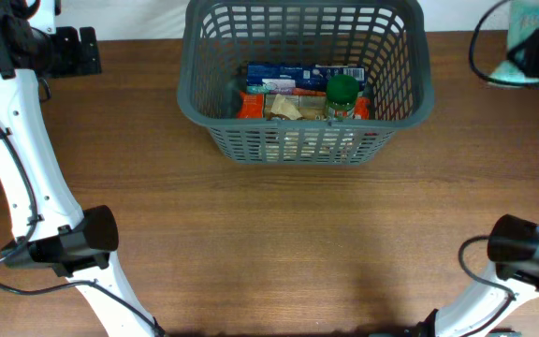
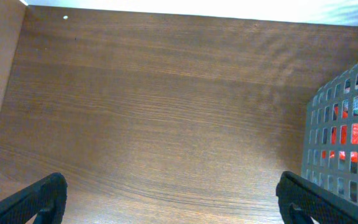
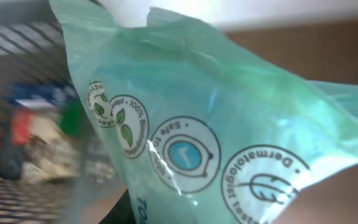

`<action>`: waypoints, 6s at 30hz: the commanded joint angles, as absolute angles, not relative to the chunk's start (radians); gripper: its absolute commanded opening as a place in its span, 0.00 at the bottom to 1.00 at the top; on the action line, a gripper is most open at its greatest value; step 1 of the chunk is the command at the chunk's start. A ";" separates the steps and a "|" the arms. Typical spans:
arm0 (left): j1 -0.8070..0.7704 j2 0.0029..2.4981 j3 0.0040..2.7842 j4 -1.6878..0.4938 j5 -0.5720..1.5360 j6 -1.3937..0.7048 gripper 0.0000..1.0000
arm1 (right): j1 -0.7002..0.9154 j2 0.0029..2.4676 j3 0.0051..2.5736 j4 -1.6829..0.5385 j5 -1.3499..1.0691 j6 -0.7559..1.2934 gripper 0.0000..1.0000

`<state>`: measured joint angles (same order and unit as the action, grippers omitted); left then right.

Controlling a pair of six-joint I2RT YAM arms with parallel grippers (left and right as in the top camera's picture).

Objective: Pack container

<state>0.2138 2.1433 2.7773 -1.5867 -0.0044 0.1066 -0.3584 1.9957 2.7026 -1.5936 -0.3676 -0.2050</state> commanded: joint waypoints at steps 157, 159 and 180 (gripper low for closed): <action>0.219 2.145 2.775 -1.588 -0.004 0.090 0.99 | -0.492 1.871 2.741 -1.658 -0.439 -0.071 0.99; 0.219 2.145 2.775 -1.588 -0.004 0.091 0.99 | -0.488 1.871 2.741 -1.691 -0.366 -0.112 0.99; 0.219 2.145 2.775 -1.588 -0.004 0.090 0.99 | -0.495 1.753 2.670 -1.331 -0.480 -0.115 0.99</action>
<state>0.2138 2.1433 2.7773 -1.5871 -0.0044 0.1062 -0.4950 1.8484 2.7171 -1.4242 -0.3859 -0.1093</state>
